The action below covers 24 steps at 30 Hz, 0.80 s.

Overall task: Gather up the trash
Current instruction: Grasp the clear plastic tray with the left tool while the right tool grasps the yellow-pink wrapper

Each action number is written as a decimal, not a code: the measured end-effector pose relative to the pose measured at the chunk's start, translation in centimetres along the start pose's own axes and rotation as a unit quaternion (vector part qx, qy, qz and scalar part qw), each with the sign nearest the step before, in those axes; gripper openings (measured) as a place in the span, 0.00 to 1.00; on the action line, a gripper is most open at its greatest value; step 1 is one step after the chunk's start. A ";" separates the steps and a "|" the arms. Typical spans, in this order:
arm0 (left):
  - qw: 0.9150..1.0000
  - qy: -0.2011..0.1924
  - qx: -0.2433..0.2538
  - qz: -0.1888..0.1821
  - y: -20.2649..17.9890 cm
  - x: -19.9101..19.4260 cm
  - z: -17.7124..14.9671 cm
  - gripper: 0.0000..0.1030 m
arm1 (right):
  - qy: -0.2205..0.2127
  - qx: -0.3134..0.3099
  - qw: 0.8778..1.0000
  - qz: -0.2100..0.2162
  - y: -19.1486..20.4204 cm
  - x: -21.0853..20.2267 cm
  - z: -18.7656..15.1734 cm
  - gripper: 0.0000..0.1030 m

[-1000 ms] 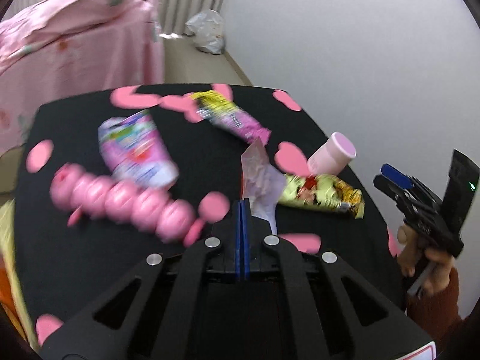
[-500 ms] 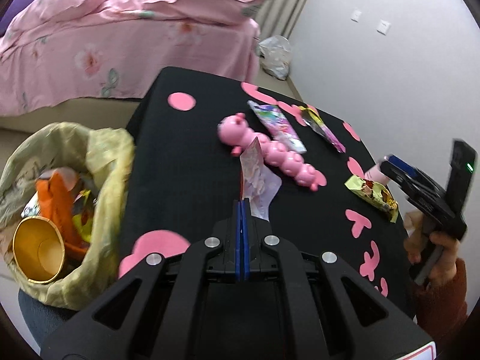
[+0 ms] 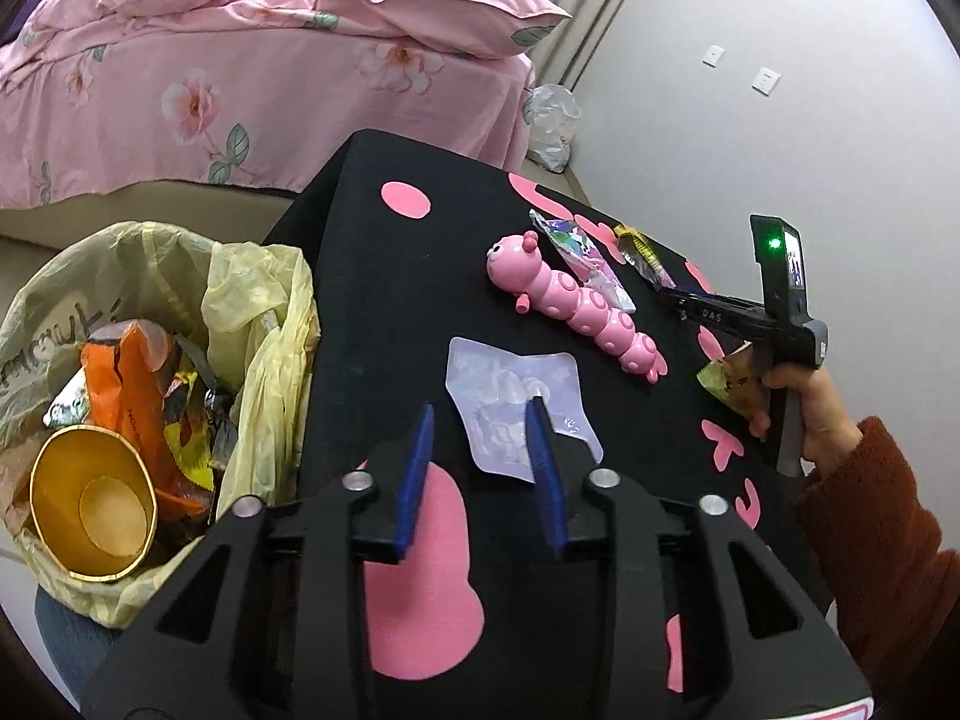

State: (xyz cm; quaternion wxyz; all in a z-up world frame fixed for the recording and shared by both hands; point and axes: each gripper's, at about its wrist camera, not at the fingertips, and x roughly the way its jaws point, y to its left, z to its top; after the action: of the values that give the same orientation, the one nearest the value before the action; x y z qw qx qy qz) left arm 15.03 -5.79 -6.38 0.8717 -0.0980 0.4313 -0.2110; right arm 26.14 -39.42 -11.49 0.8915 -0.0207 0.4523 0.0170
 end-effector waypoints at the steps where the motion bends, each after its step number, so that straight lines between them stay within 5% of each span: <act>1: 1.000 0.001 0.005 -0.003 0.0 0.1 0.0 0.34 | -0.005 -0.004 1.000 0.005 0.1 -0.4 -0.3 0.11; 17: 0.997 0.039 0.067 0.019 -2.5 2.5 -0.2 0.38 | -0.097 -0.055 0.991 0.071 3.7 -13.8 -6.2 0.08; 20: 0.996 0.054 0.069 -0.008 -3.3 2.6 -0.8 0.38 | -0.104 -0.051 0.991 0.074 3.9 -14.8 -7.8 0.08; 24: 0.989 0.079 0.083 -0.091 -4.6 2.2 -1.7 0.38 | -0.108 -0.035 0.990 0.077 3.8 -15.3 -9.4 0.08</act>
State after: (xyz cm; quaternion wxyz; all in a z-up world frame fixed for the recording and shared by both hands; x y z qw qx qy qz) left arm 13.55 -10.84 -7.34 0.8170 -0.0476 0.4694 -0.3314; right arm 9.36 -36.34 -4.77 0.9300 -0.0154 0.3524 0.1037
